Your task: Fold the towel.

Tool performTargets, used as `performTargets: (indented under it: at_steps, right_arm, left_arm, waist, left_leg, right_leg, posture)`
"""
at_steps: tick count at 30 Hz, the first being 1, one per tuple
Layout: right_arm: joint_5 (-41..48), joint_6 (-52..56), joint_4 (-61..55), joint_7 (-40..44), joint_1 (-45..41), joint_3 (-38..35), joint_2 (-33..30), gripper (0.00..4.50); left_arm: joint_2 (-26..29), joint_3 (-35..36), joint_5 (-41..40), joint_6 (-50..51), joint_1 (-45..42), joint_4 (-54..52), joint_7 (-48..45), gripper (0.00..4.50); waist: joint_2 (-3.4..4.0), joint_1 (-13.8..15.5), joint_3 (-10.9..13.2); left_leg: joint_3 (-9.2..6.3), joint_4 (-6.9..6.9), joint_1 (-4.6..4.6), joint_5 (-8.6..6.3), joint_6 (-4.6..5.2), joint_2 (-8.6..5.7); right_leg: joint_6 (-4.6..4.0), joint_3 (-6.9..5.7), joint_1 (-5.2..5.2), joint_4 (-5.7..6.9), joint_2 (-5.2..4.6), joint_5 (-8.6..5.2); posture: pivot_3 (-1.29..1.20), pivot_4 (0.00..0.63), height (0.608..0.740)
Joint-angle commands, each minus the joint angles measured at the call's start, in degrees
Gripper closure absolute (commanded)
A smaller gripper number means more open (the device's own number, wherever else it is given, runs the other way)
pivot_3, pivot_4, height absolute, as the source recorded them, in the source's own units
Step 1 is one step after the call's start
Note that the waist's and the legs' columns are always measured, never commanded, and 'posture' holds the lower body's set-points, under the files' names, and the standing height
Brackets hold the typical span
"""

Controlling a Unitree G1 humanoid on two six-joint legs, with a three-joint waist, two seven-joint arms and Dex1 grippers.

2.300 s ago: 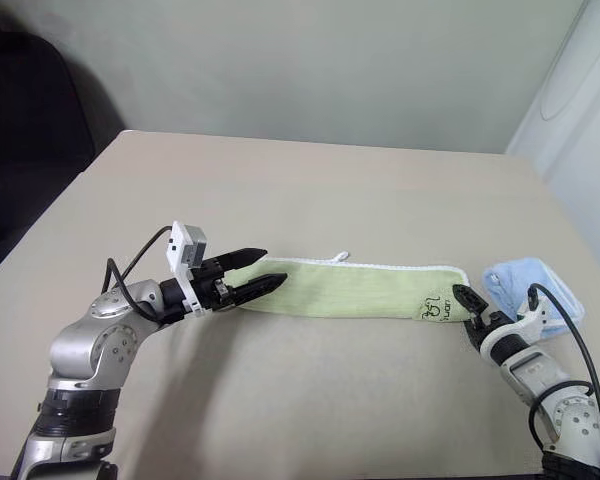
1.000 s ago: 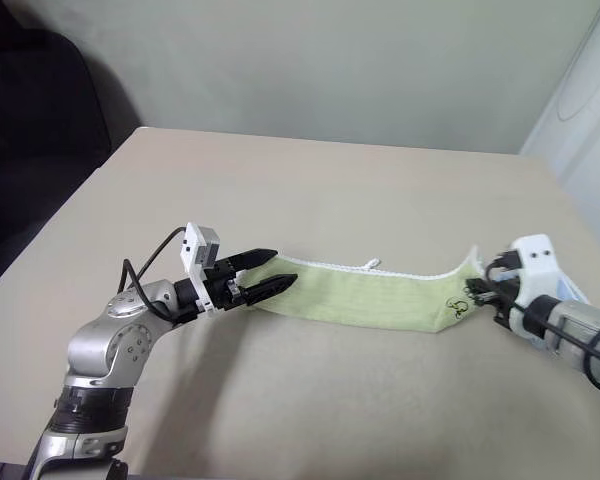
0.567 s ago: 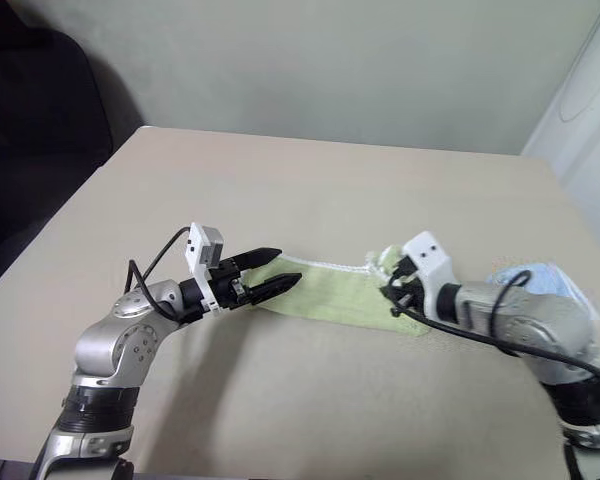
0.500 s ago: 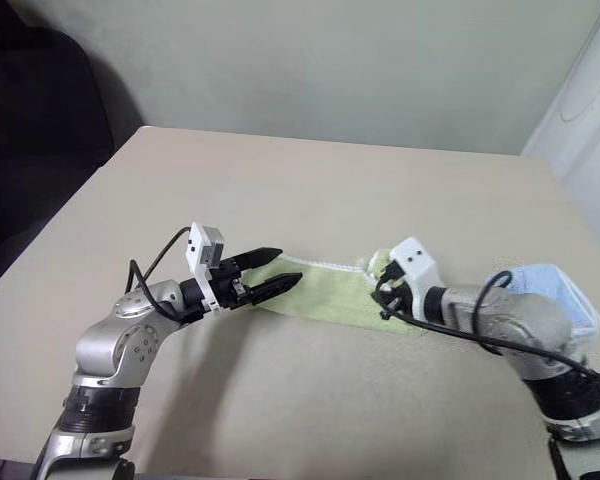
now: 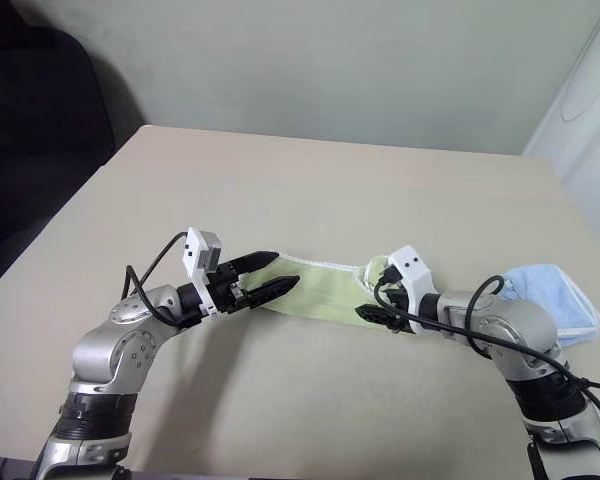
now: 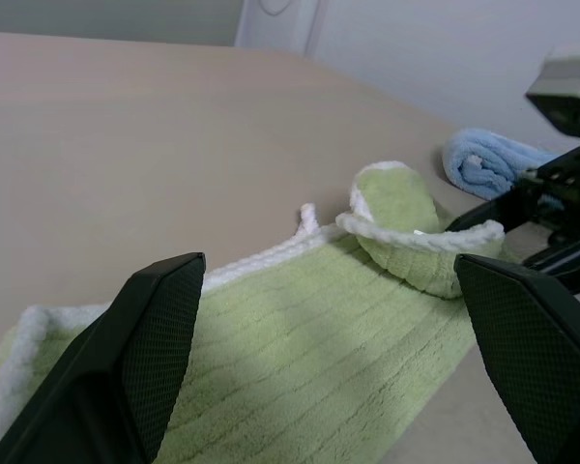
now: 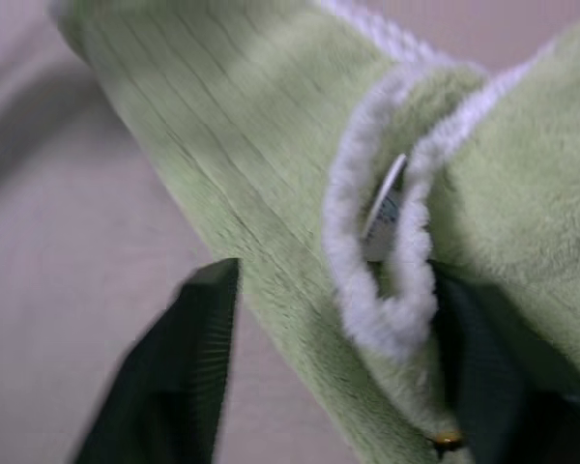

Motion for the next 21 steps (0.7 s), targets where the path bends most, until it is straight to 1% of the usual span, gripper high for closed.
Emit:
performTargets:
  at_steps: [1,4,7,8,10,16,18,21]
  right_arm:
    - [2.8,0.0,-5.8,1.7,1.2,-5.7,-0.8,0.28]
    - [4.6,0.4,-8.8,2.6,3.7,-9.7,-2.7,0.28]
    - [3.0,-0.7,-8.1,1.7,5.1,-11.5,-2.9,0.28]
    - [1.7,-1.1,-6.4,0.5,5.1,-12.0,-2.4,0.45]
    - [-1.7,-3.7,-3.7,0.3,5.1,-11.4,-2.1,0.83]
    - [-8.0,-10.9,1.8,2.7,3.1,-8.6,0.5,3.09]
    - [-13.6,-17.8,5.4,4.4,3.2,-5.0,1.7,3.72]
    - [-18.0,-24.8,9.2,6.7,5.5,-1.7,4.3,3.72]
  left_arm:
    - [0.6,0.8,-1.0,-0.4,-0.6,-1.9,-0.5,0.0]
    - [0.8,0.7,-1.0,-0.4,-0.7,-1.5,-0.8,0.0]
    - [0.7,0.5,-0.9,-0.5,-1.1,-0.9,-0.8,0.0]
    - [0.6,0.3,-0.8,-0.5,-1.3,-0.7,-0.8,0.0]
    - [0.3,0.0,-0.7,-0.5,-1.8,-0.3,-0.8,0.0]
    - [0.3,-0.3,-0.6,-0.5,-2.5,0.3,-1.1,0.0]
    - [0.4,-0.3,-0.5,-0.5,-2.7,0.4,-1.1,0.0]
    - [0.8,0.4,-0.8,-0.1,-2.3,-0.3,-0.7,0.0]
  waist:
    - [0.0,0.0,0.0]
    - [-0.01,0.1,0.0]
    - [-0.02,0.0,0.0]
    - [-0.02,0.0,0.0]
    - [-0.02,0.0,0.0]
    - [0.0,-0.1,0.0]
    - [-0.02,-0.1,0.0]
    - [-0.01,0.0,0.0]
  left_leg:
    - [-0.01,0.0,0.0,0.01,-0.01,0.0]
    - [-0.01,0.0,-0.01,0.02,-0.01,-0.01]
    - [0.0,0.02,-0.01,0.03,-0.01,-0.02]
    - [0.01,0.01,0.0,0.03,-0.02,-0.01]
    - [0.0,0.01,0.03,0.03,-0.03,0.0]
    - [-0.01,-0.03,0.05,0.05,0.03,0.02]
    - [-0.01,-0.03,0.05,0.07,0.06,0.02]
    - [-0.04,-0.05,0.12,0.12,0.18,0.03]
  right_leg:
    - [0.0,0.0,0.0,0.0,0.01,0.0]
    - [-0.03,0.0,0.02,0.0,0.0,-0.01]
    - [-0.06,0.03,0.03,0.0,0.0,-0.02]
    - [-0.07,0.03,0.02,0.0,0.01,-0.02]
    - [-0.07,0.03,0.02,0.02,0.01,-0.01]
    - [-0.07,0.02,0.0,0.03,0.01,0.0]
    - [-0.06,0.02,-0.01,0.03,0.01,0.01]
    - [-0.05,0.0,0.04,0.03,0.01,0.02]
  posture:
    - [0.0,0.15,0.74]
    - [0.0,0.15,0.74]
    - [0.0,0.15,0.74]
    - [0.0,0.15,0.74]
    - [0.0,0.15,0.74]
    - [0.0,0.15,0.74]
    - [0.0,0.15,0.74]
    - [0.0,0.15,0.74]
